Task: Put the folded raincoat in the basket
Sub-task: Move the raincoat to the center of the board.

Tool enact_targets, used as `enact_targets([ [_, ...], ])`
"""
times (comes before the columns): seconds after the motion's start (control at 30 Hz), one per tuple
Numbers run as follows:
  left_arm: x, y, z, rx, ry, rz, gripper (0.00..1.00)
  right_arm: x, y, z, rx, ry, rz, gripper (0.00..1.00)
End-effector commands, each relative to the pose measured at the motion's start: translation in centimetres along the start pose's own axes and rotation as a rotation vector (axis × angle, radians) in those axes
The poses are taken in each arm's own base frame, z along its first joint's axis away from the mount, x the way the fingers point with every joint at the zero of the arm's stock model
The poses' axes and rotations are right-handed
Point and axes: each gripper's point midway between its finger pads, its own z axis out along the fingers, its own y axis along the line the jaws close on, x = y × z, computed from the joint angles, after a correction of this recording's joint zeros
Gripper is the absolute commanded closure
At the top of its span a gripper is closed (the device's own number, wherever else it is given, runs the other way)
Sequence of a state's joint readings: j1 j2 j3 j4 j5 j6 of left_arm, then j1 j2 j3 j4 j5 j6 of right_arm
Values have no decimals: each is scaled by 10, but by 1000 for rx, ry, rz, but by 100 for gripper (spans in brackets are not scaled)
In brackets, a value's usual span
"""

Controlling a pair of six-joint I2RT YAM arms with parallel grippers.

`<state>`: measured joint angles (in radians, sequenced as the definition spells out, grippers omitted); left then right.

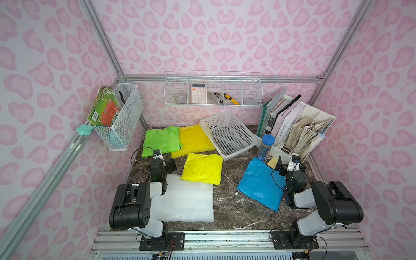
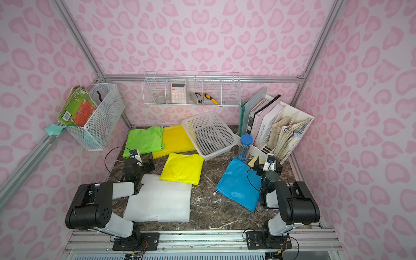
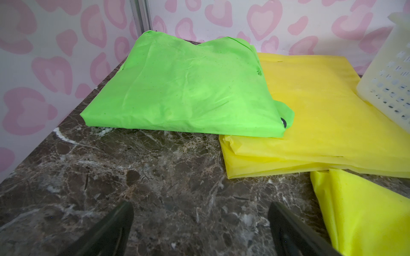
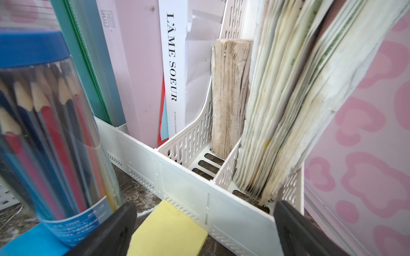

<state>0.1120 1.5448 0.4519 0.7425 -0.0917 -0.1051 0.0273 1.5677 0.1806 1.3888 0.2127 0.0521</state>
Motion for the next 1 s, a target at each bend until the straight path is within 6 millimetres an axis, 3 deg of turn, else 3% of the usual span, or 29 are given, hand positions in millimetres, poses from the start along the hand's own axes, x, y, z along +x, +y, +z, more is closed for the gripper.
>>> enact_targets([
  [0.0, -2, 0, 0, 1, -3, -6, 1, -5, 0, 0, 0, -20, 9, 0],
  [0.13, -5, 1, -4, -5, -22, 2, 1, -5, -1, 1, -13, -17, 19, 0],
  [0.23, -32, 10, -16, -121, -62, 31, 1, -7, -2, -1, -5, -29, 21, 0],
  [0.33, -53, 19, -35, -237, 134, -135, 1, -19, -17, -6, 89, -35, 45, 0],
  [0.4, -60, 12, -50, -221, 233, -184, 1, -36, -26, -14, 145, -56, 62, 0],
  [0.43, -64, 7, -56, -193, 257, -193, 1, -41, -30, -18, 171, -55, 94, 0],
  [0.53, -69, 1, -81, -161, 292, -275, 1, -42, -42, -23, 206, -11, 416, 2],
  [0.63, -61, 8, -108, -178, 304, -397, 1, -45, -10, -26, 5, 95, 522, 8],
  [0.73, -36, 10, -128, -186, 372, -526, 1, -50, 23, -40, -166, 187, 534, 11],
  [0.83, -20, -26, -141, 17, 509, -541, 1, -52, 68, -64, -386, 279, 526, 21],
  [0.97, -4, -73, -169, 252, 704, -606, 6, -27, 135, -101, -603, 500, 462, 23],
])
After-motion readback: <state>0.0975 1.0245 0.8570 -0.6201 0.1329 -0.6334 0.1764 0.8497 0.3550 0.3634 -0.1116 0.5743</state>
